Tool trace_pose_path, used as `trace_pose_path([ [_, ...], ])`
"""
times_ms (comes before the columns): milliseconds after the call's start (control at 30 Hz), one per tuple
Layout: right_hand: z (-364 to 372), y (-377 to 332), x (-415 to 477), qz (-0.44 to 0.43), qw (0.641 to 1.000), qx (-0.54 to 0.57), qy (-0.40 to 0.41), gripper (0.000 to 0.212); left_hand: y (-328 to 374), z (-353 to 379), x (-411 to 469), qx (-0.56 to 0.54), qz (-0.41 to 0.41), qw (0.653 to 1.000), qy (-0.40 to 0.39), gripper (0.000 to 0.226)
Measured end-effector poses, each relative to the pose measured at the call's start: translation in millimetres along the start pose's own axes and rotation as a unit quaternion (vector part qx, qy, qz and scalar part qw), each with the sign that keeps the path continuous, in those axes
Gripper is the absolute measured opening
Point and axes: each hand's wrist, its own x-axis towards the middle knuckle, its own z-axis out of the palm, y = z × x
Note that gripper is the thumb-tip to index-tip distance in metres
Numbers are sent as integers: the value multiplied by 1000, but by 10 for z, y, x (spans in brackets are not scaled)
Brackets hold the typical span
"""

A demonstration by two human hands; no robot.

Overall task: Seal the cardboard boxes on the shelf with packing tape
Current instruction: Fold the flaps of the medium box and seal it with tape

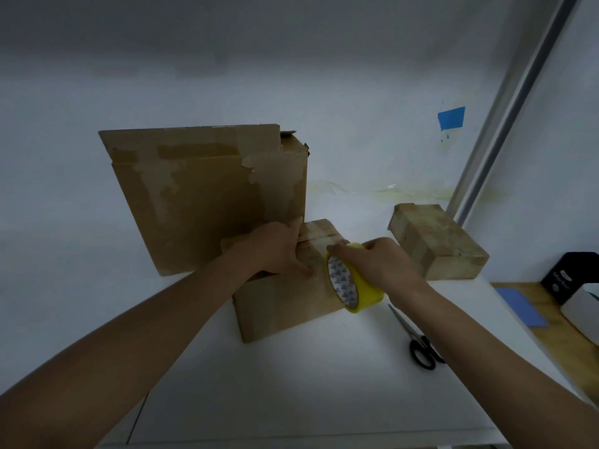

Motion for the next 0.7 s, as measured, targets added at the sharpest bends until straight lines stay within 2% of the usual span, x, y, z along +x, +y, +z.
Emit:
trace_pose_path([
  [267,55,174,-125,0,996,-84,-25,61,4,0,-6,19,1,1000,11,126],
  [400,119,183,-128,5,995,-95,-6,66,-12,0,-3,26,6,1000,12,125],
  [533,84,233,-170,31,997,-62,-22,59,-21,-20,1,33,15,999,4,126],
  [700,106,317,-266,40,998,-44,-31,63,-16,-8,-17,30,21,999,13,125],
])
